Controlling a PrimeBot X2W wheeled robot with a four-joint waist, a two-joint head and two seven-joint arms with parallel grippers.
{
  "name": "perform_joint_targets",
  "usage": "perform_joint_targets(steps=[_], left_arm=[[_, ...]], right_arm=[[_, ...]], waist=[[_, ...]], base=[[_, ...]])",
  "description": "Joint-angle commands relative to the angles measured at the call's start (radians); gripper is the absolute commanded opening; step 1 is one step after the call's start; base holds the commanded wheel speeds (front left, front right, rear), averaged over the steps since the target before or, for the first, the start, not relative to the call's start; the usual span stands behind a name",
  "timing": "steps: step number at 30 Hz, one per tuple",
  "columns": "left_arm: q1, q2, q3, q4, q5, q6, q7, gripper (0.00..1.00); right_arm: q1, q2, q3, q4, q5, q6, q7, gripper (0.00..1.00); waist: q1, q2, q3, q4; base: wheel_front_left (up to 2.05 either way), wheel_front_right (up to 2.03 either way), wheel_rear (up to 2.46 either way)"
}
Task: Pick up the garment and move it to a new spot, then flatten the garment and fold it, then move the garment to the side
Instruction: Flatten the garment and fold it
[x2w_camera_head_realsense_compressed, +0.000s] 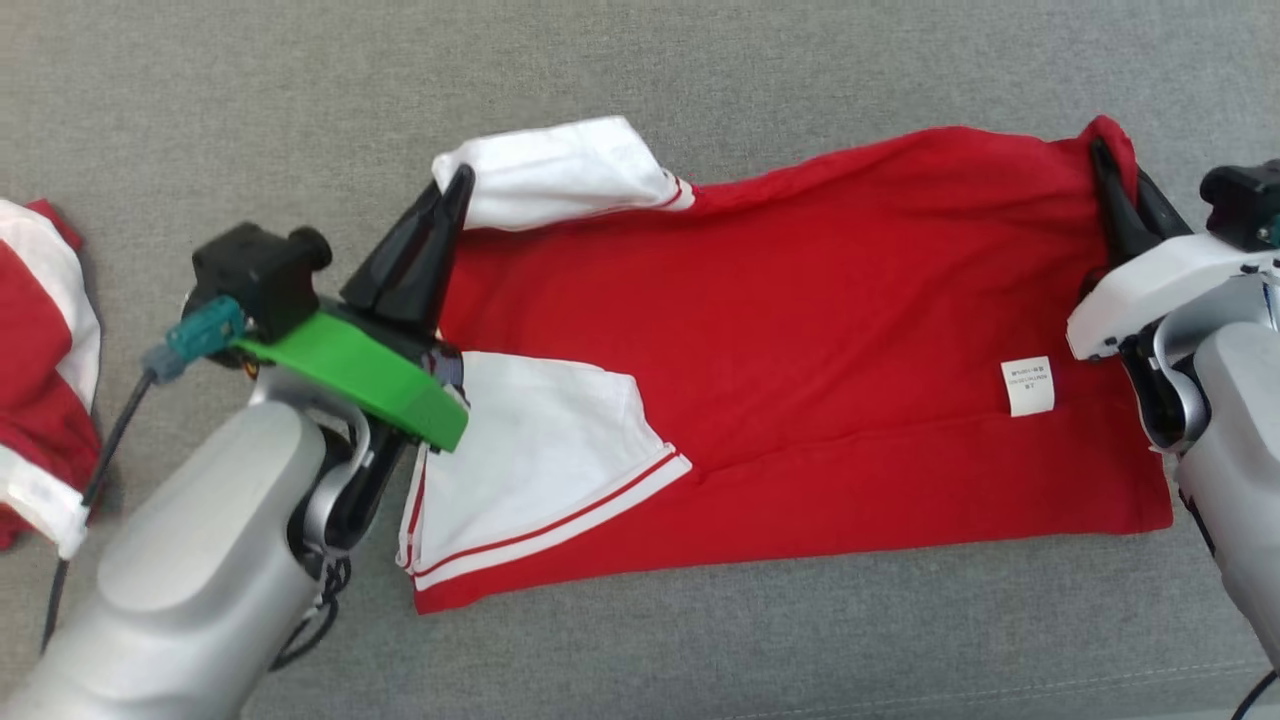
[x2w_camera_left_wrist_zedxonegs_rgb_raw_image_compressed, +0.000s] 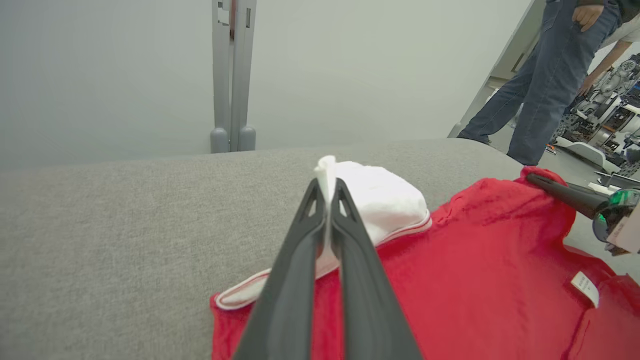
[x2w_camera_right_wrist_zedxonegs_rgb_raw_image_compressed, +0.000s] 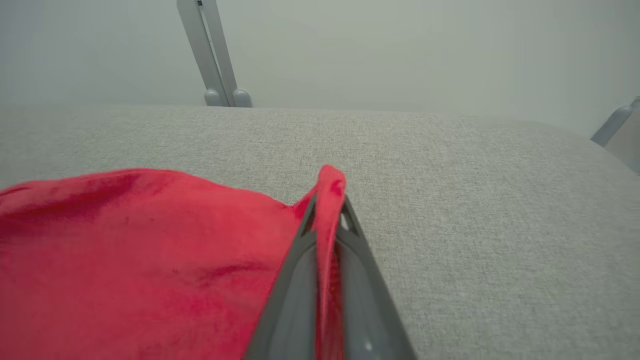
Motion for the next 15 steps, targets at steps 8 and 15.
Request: perform_joint_targets(steps=[8,15], left_arm=[[0.253,-0.031,0.107,-0.118,0.101,0.034,-0.003,0.0],[0.414,-0.07,0.169,-0.146,0.133,0.035,-0.003,0.0]], right_arm=[[0.167,0.001,-0.129,-0.12,-0.039,-0.002,-0.003,0.0],[0.278,0.027,-0.19,-0.196,-0.042,-0.002,-0.003,0.0]], waist=[[0.0,0.0,-0.047,0.02],[0.0,0.0,-0.072,0.022]], base=[[0.0,0.0,0.0],[0.0,0.0,0.0]])
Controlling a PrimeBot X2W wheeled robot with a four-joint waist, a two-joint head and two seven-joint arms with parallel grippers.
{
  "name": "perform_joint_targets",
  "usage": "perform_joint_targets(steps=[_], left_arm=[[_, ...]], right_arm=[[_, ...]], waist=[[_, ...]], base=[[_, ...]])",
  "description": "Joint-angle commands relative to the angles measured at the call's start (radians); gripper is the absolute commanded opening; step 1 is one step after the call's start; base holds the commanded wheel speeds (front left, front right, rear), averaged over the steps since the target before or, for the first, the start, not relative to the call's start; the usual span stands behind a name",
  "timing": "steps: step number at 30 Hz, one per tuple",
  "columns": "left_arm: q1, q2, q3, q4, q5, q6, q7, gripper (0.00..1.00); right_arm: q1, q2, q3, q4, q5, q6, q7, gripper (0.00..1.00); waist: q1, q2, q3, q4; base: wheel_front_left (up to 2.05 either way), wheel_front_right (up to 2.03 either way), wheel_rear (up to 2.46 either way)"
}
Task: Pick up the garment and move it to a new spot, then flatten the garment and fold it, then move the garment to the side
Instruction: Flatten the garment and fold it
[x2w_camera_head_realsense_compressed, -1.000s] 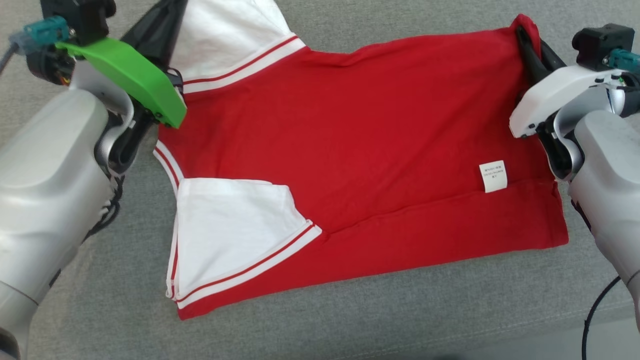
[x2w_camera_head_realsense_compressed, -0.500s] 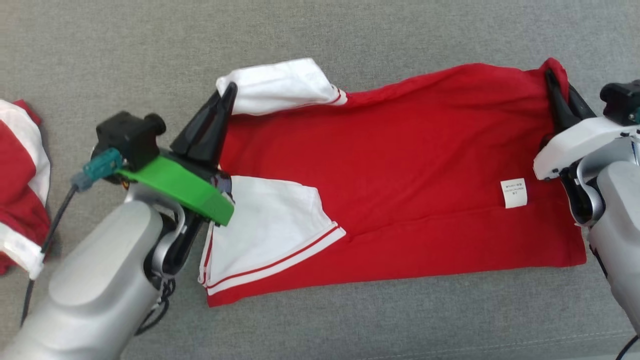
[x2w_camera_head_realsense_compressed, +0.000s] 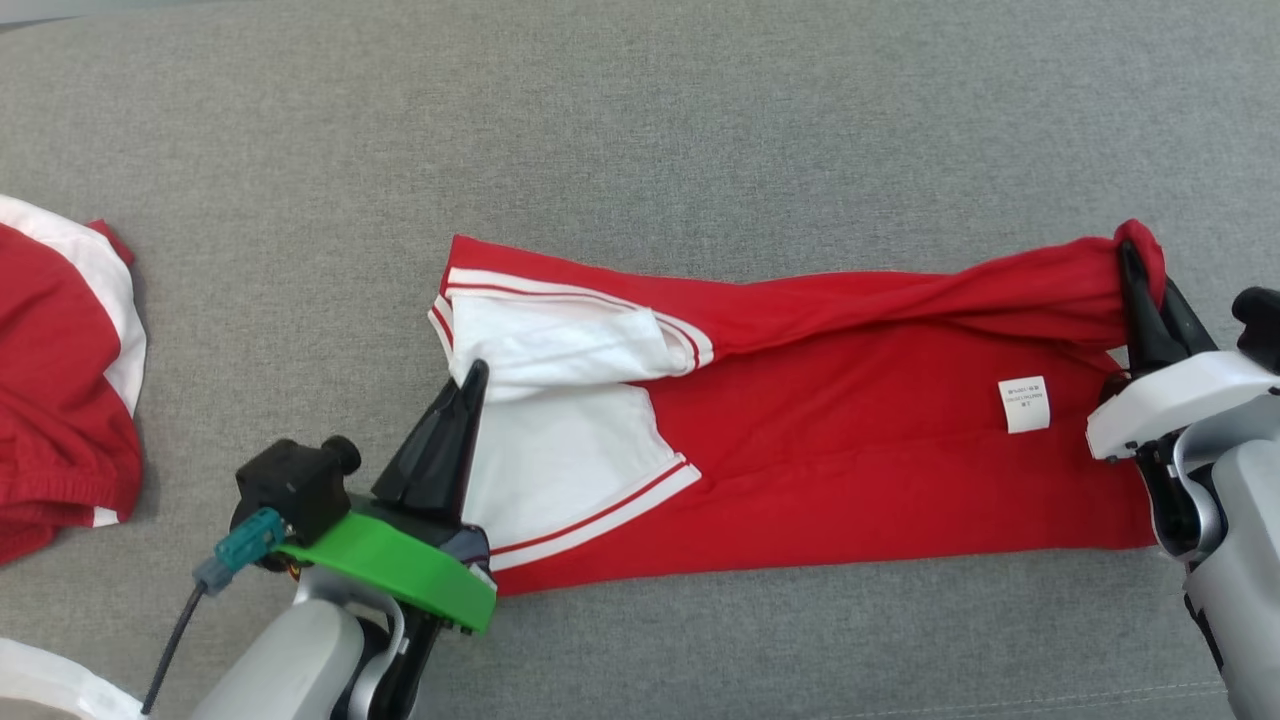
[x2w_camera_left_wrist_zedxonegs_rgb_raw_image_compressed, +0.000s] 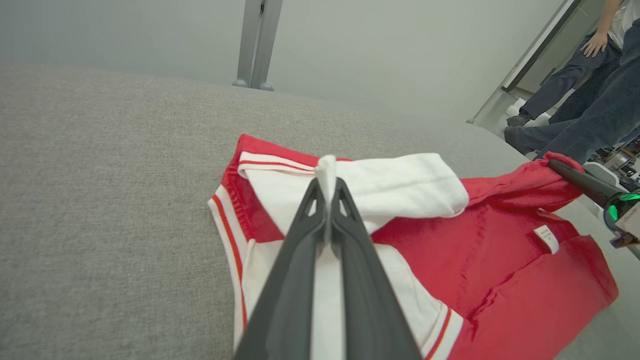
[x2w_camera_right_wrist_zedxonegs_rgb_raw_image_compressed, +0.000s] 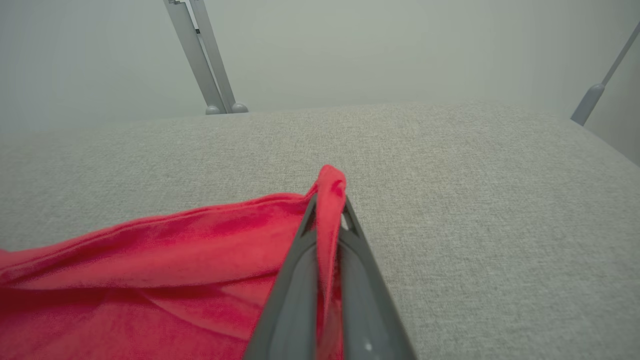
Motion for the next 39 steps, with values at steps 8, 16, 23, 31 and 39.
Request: perform_joint_targets(steps=[8,16,23,31,39], left_arm=[[0.125,-0.065,0.081,0.024,0.043,-0.012,-0.003,1.0],[0.224,-0.138,0.255,-0.011,0.154,-0.03,-0.003,1.0],[0.247,-0.226,0.457,-0.078,0.373,-0.043,-0.003,1.0],[0.259,-0.315,0.615,-0.067,0.506,-0.107,-0.003,1.0],[0.254,-0.337,0.678,-0.036,0.548,-0.14,-0.003,1.0]], right_arm=[[0.131,0.031,-0.071,-0.08,0.006,-0.002,-0.003,1.0],[0.244,0.05,-0.108,-0.208,0.006,-0.002,-0.003,1.0],[0.221,0.065,-0.112,-0.177,-0.023,-0.002,-0.003,1.0],[0.144,0.105,-0.129,-0.01,-0.055,-0.002,-0.003,1.0],[0.092,0.133,-0.11,0.168,-0.028,-0.002,-0.003,1.0]], waist=[[0.0,0.0,-0.035,0.003],[0.0,0.0,-0.072,0.002],[0.0,0.0,-0.08,-0.008],[0.0,0.0,-0.075,0.002],[0.0,0.0,-0.053,0.02]], base=[[0.0,0.0,0.0],[0.0,0.0,0.0],[0.0,0.0,0.0],[0.0,0.0,0.0],[0.0,0.0,0.0]])
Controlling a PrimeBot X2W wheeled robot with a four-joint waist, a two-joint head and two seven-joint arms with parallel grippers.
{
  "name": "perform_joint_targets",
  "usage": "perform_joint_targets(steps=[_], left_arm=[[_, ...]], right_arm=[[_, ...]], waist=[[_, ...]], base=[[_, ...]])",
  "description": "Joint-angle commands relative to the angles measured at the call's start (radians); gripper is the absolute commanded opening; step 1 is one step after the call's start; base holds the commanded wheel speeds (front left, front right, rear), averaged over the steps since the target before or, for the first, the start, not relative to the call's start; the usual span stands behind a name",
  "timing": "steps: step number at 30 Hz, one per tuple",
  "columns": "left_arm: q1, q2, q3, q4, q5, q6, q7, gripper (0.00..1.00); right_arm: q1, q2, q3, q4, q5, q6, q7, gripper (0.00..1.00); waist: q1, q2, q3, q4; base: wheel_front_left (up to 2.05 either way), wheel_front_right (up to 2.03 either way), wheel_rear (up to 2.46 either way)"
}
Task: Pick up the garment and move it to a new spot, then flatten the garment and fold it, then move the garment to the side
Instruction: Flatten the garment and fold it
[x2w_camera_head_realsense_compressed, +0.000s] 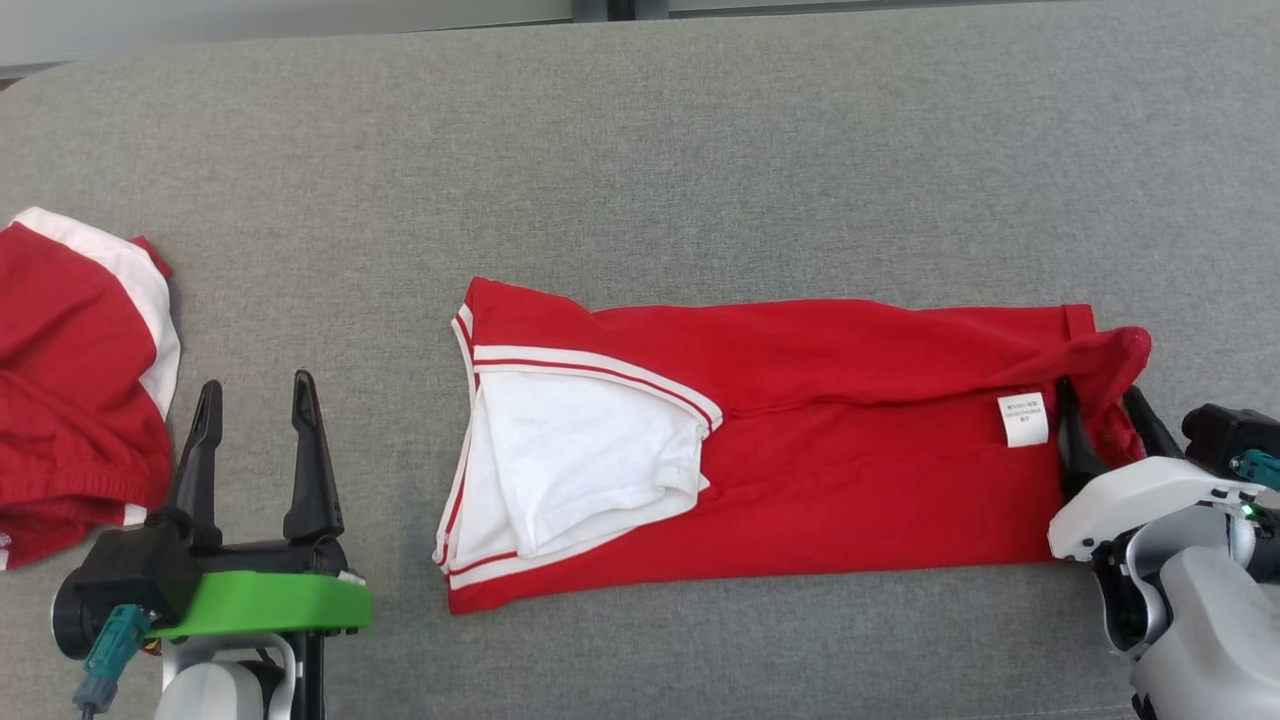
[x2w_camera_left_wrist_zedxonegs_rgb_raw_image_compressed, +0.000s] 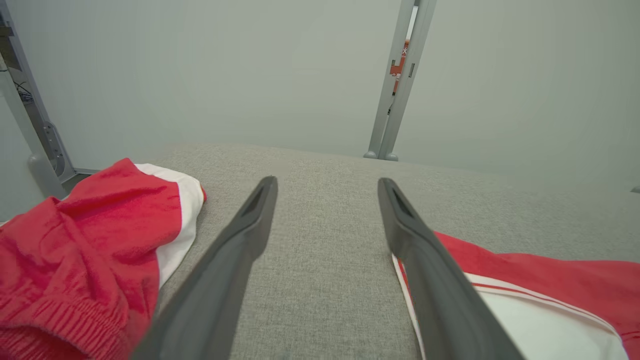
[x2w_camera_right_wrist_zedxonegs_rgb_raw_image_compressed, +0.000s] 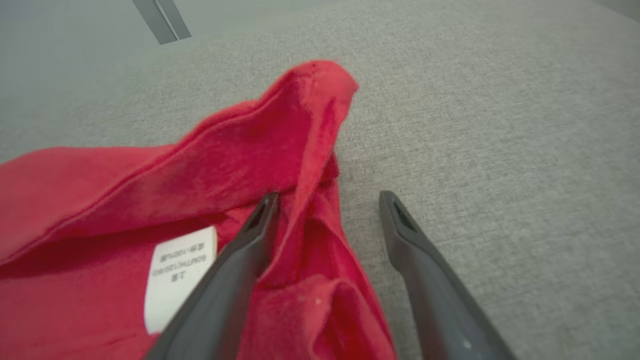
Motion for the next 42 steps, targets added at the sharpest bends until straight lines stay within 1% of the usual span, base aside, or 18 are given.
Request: perform_joint_targets(steps=[1,2,3,4,7,10,15,18,23,25,29,34,39,42], left_arm=[[0.009,-0.001,0.008,0.007,0.006,-0.006,-0.003,1.0],[0.005,-0.002,0.009,0.011,-0.001,-0.008,-0.003,1.0],[0.001,-0.002,0.006,0.015,-0.007,-0.009,-0.003,1.0],[-0.001,-0.002,0.004,0.017,-0.009,-0.01,-0.003,1.0],[-0.006,-0.002,0.005,0.019,-0.017,-0.009,-0.003,1.0],[0.001,-0.002,0.007,0.02,-0.019,-0.004,-0.003,1.0],[0.019,-0.002,0.006,0.02,-0.018,0.0,-0.003,1.0],[0.026,-0.002,0.003,0.021,-0.019,0.0,-0.003,1.0],[0.045,-0.001,0.013,0.018,-0.025,0.006,-0.003,1.0],[0.053,-0.001,0.015,0.018,-0.023,0.007,-0.003,1.0],[0.051,-0.001,0.02,0.022,-0.02,0.007,-0.003,1.0],[0.045,-0.001,0.017,0.023,-0.02,0.008,-0.003,1.0],[0.042,-0.001,0.004,0.028,-0.033,0.008,-0.003,1.0],[0.042,-0.001,-0.003,0.032,-0.041,0.007,-0.003,1.0]], right_arm=[[-0.011,0.008,0.008,0.023,0.019,-0.002,-0.003,1.0],[-0.014,0.012,0.03,0.063,0.038,-0.002,0.0,0.68],[-0.015,0.014,0.048,0.076,0.048,-0.002,0.001,0.13],[-0.016,0.015,0.059,0.078,0.057,-0.001,0.001,0.0],[-0.002,0.004,0.074,0.069,0.082,-0.002,0.001,0.0],[0.012,-0.014,0.064,0.041,0.093,-0.002,0.0,0.0],[0.037,-0.047,-0.005,-0.037,0.059,-0.002,-0.002,0.0],[0.079,-0.053,-0.056,-0.079,0.025,-0.002,-0.002,0.0],[0.137,-0.021,-0.098,-0.16,-0.011,-0.002,-0.002,0.0],[0.144,0.005,-0.11,-0.209,-0.023,-0.002,-0.002,0.0],[0.127,0.029,-0.075,-0.28,-0.037,-0.002,-0.002,0.0],[0.103,0.062,0.008,-0.349,-0.039,-0.002,-0.002,0.0],[0.086,0.094,0.113,-0.388,-0.044,-0.002,-0.002,0.0],[0.081,0.107,0.175,-0.392,-0.044,-0.002,-0.002,0.0]], waist=[[0.0001,0.0,0.004,0.003],[0.0001,0.0,0.006,0.006],[0.0001,0.0,0.006,0.008],[0.0001,0.0,0.006,0.009],[0.0001,0.0,0.0,0.01],[0.0001,0.0,-0.013,0.006],[0.0001,0.0,-0.043,0.006],[0.0001,0.0,-0.058,0.012],[0.0001,0.0,-0.073,0.005],[0.0001,0.0,-0.075,-0.005],[0.0001,0.0,-0.079,-0.014],[0.0001,0.0,-0.087,-0.016],[0.0001,0.0,-0.095,0.006],[0.0001,0.0,-0.098,0.027]], base=[[0.0,0.0,0.0],[0.0,0.0,0.0],[0.0,0.0,0.0],[0.0,0.0,0.0],[0.0,0.0,0.0],[0.0,0.0,0.0],[0.0,0.0,0.0],[0.0,0.0,0.0],[0.0,0.0,0.0],[0.0,0.0,0.0],[0.0,0.0,0.0],[0.0,0.0,0.0],[0.0,0.0,0.0],[0.0,0.0,0.0]])
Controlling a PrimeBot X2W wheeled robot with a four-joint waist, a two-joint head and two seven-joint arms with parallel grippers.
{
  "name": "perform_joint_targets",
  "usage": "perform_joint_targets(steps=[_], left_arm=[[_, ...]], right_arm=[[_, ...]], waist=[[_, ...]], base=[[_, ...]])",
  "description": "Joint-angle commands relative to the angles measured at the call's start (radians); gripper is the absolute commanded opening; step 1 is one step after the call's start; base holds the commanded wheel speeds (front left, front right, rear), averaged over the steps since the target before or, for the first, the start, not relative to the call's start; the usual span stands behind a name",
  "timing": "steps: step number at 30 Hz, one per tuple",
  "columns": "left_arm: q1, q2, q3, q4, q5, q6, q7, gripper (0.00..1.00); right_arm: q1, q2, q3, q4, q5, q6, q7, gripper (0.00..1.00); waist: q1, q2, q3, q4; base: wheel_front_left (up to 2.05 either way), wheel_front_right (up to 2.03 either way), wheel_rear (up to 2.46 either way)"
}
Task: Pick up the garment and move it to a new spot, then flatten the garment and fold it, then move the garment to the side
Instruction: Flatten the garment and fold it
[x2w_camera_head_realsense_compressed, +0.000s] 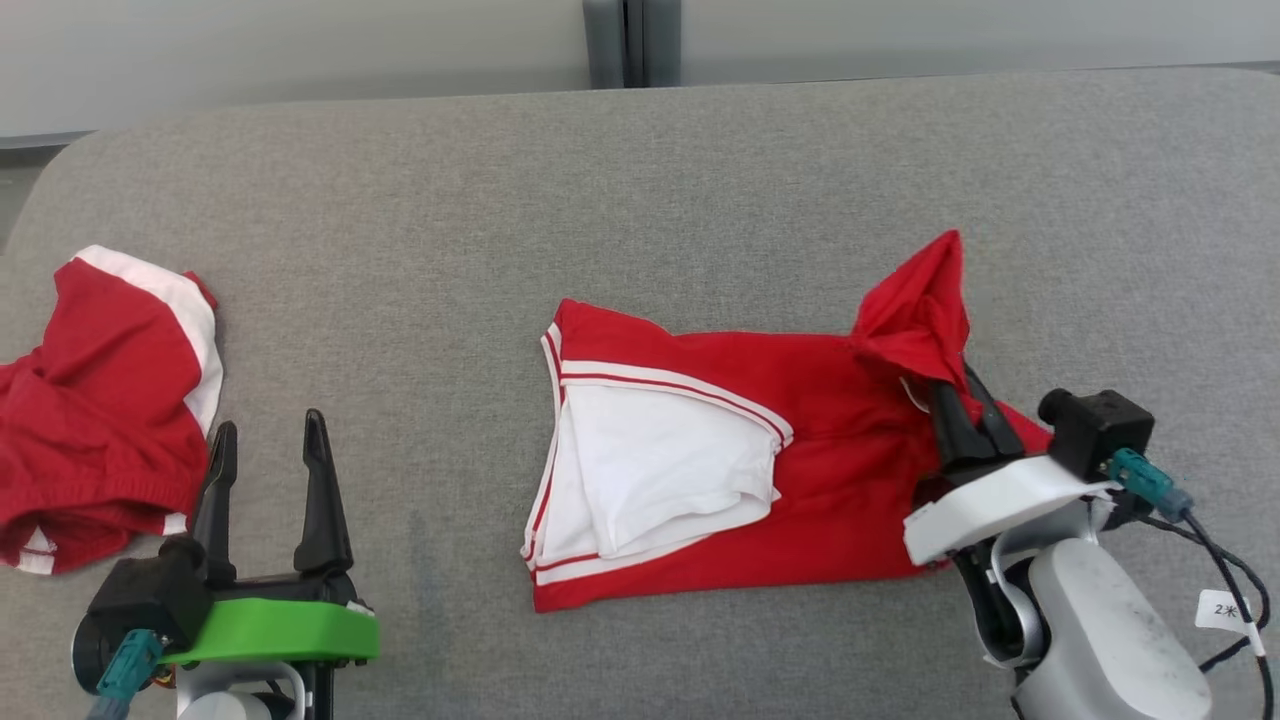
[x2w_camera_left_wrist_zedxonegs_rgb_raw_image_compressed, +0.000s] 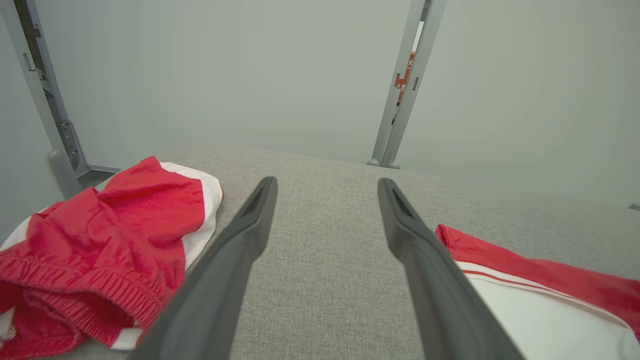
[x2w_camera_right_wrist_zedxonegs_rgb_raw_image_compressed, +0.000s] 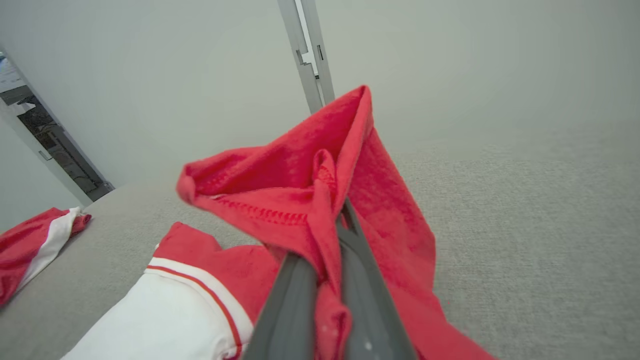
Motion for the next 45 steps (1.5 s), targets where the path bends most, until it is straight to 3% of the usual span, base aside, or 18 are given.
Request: perform_joint_targets(steps=[1,14,25,26,27,37,45], left_arm=[[0.002,0.002,-0.003,0.003,-0.015,0.002,-0.003,1.0],[-0.006,0.002,-0.053,0.021,-0.034,0.009,-0.003,1.0],[-0.015,0.002,-0.098,0.045,-0.047,0.012,-0.003,1.0],[-0.014,0.002,-0.1,0.046,-0.046,0.014,-0.003,1.0],[-0.013,0.002,-0.101,0.048,-0.048,0.014,-0.003,1.0],[0.004,0.002,-0.084,0.051,-0.042,0.016,-0.003,1.0],[0.021,0.002,-0.065,0.041,-0.026,0.012,-0.003,1.0]], right_arm=[[-0.011,0.007,0.022,0.0,0.001,-0.002,0.0,0.0],[-0.116,0.062,0.222,0.129,0.001,-0.002,0.0,0.0],[-0.17,0.076,0.291,0.255,0.056,-0.002,0.0,0.0],[-0.179,0.075,0.299,0.263,0.065,-0.002,0.0,0.24],[-0.185,0.074,0.307,0.266,0.075,-0.002,0.0,1.0],[-0.178,0.067,0.21,0.125,0.032,-0.002,0.0,1.0],[-0.079,-0.028,0.025,-0.016,-0.005,-0.001,0.0,1.0]], waist=[[0.0,0.0,-0.005,0.022],[0.0,0.0,-0.001,0.132],[0.0,0.0,-0.008,0.186],[0.0,0.0,-0.009,0.187],[0.0,0.0,-0.009,0.187],[0.0,0.0,-0.03,0.126],[0.0,0.0,-0.054,0.09]], base=[[0.0,0.0,0.0],[0.0,0.0,0.0],[0.0,0.0,0.0],[0.0,0.0,0.0],[0.0,0.0,0.0],[0.0,0.0,0.0],[0.0,0.0,0.0]])
